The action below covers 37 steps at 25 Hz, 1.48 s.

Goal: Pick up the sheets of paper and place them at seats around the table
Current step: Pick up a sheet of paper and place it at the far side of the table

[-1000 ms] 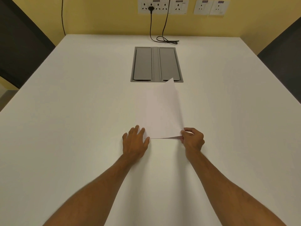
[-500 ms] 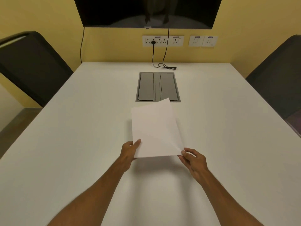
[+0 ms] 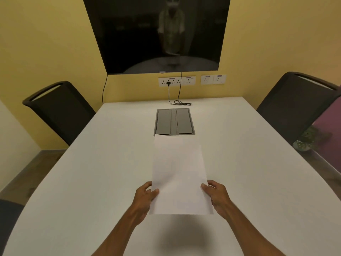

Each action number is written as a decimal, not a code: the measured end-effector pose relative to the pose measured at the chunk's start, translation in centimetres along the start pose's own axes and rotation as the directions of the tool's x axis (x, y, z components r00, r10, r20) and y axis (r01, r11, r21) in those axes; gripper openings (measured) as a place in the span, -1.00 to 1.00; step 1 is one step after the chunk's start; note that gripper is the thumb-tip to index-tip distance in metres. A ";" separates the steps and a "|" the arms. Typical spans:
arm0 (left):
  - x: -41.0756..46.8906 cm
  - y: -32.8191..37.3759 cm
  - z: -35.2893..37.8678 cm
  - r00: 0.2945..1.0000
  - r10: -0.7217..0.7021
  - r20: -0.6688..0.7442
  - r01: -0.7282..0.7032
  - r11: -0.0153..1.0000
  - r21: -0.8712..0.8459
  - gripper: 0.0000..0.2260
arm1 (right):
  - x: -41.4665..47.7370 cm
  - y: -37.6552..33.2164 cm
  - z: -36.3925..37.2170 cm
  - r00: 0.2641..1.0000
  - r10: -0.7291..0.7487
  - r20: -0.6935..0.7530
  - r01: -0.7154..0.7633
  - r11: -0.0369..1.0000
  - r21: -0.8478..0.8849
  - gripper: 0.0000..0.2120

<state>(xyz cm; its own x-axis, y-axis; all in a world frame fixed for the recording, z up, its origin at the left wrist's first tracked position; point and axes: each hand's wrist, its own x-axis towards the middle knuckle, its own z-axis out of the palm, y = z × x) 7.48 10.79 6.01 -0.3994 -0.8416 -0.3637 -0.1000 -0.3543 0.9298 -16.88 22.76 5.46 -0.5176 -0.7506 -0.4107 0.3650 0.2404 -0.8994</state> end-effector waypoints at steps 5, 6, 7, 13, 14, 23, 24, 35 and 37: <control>-4.0 2.5 1.0 1.000 -0.016 0.013 0.016 1.000 0.016 -0.85 | -5.3 -0.8 -1.1 0.996 -0.091 0.000 0.091 0.996 0.013 -0.88; -4.7 3.1 1.3 1.000 -0.009 0.009 0.009 1.000 0.014 -0.87 | -6.5 -1.0 -1.3 0.995 -0.104 -0.005 0.104 0.994 0.013 -0.88; -5.4 3.6 1.7 1.000 0.003 0.004 -0.003 1.000 0.011 -0.88 | -7.7 -1.1 -1.6 0.993 -0.117 -0.014 0.117 0.993 0.011 -0.88; -11.9 3.9 3.9 0.998 0.057 0.023 -0.057 0.998 0.023 -0.93 | -16.6 -1.6 -4.0 0.963 -0.234 -0.137 0.230 0.972 -0.041 -0.84; -13.2 4.0 4.2 0.997 0.076 0.030 -0.077 0.997 0.029 -0.93 | -18.2 -1.6 -4.4 0.956 -0.248 -0.154 0.243 0.969 -0.053 -0.83; -24.0 3.3 11.9 0.964 0.076 0.254 -0.088 0.996 0.034 -0.92 | -34.2 -1.7 -11.9 0.879 -0.293 -0.377 0.293 0.954 -0.059 -0.73; -25.0 3.3 13.2 0.958 0.073 0.277 -0.087 0.995 0.039 -0.92 | -35.8 -1.9 -13.1 0.865 -0.297 -0.405 0.295 0.953 -0.069 -0.71; -36.2 3.5 30.8 0.875 0.089 0.476 -0.121 0.992 0.036 -0.77 | -48.3 -4.4 -29.9 0.751 -0.343 -0.565 0.327 0.936 -0.133 -0.70; -37.7 3.2 33.7 0.874 0.081 0.480 -0.108 0.994 0.029 -0.77 | -49.5 -5.0 -33.2 0.746 -0.361 -0.560 0.322 0.931 -0.172 -0.73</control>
<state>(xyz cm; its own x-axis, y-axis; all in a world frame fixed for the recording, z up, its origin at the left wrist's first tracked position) -8.46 55.14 24.67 -0.7942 -0.5685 -0.2145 -0.0822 -0.2492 0.9650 -18.78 79.17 25.38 -0.9512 -0.3017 -0.0654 0.0405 0.0881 -0.9953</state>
